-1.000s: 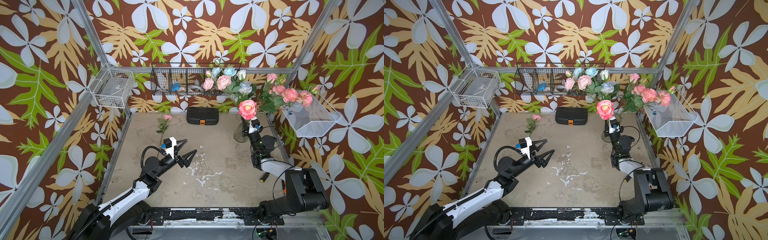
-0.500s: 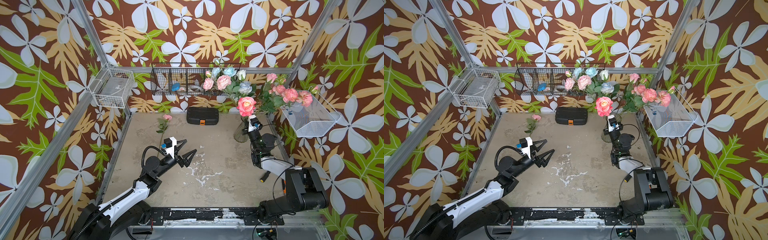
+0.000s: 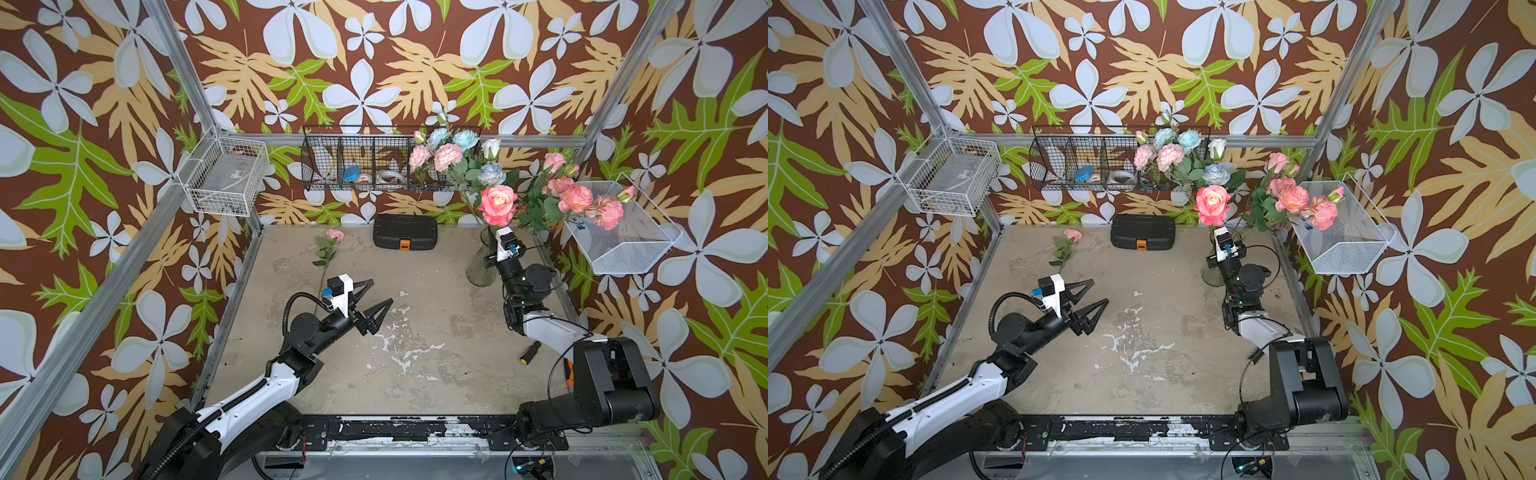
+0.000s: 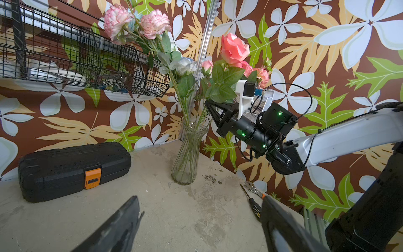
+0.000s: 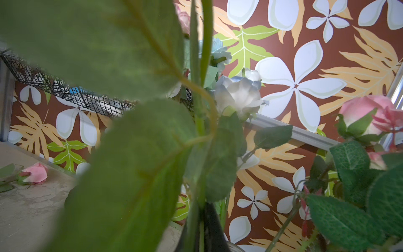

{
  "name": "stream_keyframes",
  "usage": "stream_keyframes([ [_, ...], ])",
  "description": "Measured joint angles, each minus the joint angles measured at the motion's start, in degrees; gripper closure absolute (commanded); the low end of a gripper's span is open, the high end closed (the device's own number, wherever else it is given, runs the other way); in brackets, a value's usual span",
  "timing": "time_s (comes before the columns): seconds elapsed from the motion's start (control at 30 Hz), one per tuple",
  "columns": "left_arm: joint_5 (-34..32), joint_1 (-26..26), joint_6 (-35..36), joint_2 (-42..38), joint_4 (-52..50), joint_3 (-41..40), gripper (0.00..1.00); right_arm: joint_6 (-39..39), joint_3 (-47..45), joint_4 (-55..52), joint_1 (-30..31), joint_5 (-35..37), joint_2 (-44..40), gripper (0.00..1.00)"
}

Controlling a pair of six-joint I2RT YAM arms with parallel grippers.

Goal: Pick out pink flowers from the vase
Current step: Pick up the flower from the vase.

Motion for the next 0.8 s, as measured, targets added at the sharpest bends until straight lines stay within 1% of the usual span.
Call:
stream_keyframes([
  [0.43, -0.1, 0.0, 0.0, 0.1, 0.5, -0.7, 0.12, -1.5, 0.4, -3.9, 0.0, -1.0, -4.6, 1.0],
  [0.8, -0.2, 0.0, -0.3, 1.5, 2.4, -1.0, 0.12, -1.5, 8.5, -18.3, 0.0, -7.8, -9.9, 1.0],
])
